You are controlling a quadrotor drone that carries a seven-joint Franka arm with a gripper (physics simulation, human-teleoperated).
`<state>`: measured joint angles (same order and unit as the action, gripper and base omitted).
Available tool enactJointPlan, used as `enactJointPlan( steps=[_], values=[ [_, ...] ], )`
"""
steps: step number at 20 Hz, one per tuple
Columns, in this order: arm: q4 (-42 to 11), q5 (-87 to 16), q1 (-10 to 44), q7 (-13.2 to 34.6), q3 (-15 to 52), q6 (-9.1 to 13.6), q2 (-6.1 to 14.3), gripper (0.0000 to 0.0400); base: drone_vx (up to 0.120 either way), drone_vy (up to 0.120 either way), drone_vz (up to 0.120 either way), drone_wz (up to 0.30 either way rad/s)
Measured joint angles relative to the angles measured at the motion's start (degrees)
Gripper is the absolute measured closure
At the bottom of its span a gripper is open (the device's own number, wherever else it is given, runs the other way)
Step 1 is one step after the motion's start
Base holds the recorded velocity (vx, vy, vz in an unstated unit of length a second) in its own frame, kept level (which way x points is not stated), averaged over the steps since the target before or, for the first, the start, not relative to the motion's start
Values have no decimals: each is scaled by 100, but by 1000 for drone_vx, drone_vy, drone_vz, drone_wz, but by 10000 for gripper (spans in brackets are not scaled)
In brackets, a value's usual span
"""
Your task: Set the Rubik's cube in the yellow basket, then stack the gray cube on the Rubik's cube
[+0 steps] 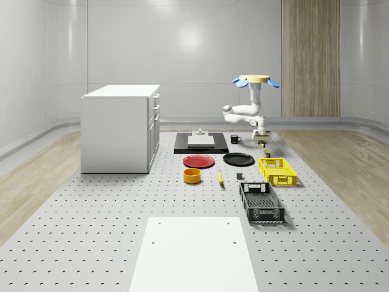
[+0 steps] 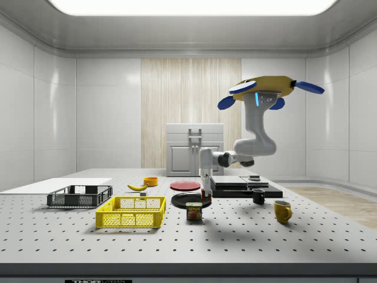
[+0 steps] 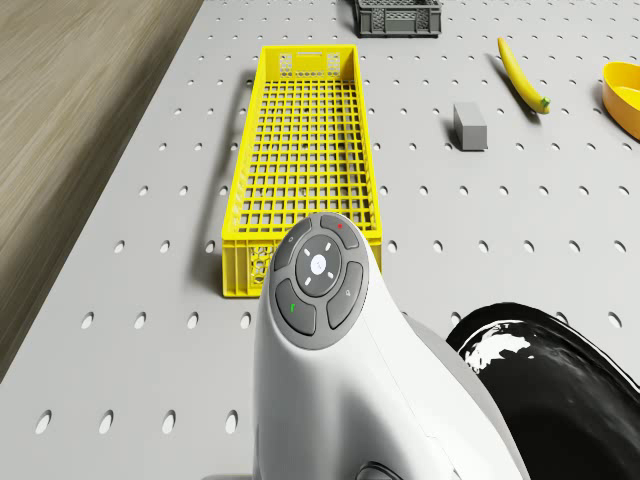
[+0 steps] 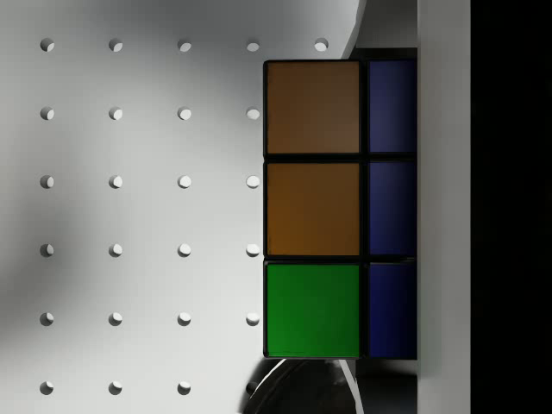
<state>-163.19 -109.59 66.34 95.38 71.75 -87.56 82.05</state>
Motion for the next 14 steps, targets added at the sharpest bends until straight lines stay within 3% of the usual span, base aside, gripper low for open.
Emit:
enactJointPlan(
  steps=[4, 8, 11, 14],
  values=[
    [2, 14, 11, 9, 6, -28, 30, 75, 120, 0, 0, 0],
    [4, 26, 21, 17, 11, -55, 58, 75, 120, 70, 0, 0],
    [5, 36, 28, 22, 15, -74, 79, 75, 120, 0, 120, 0],
    [7, 44, 35, 28, 18, -92, 99, 75, 120, 0, 0, 0]
  ],
)
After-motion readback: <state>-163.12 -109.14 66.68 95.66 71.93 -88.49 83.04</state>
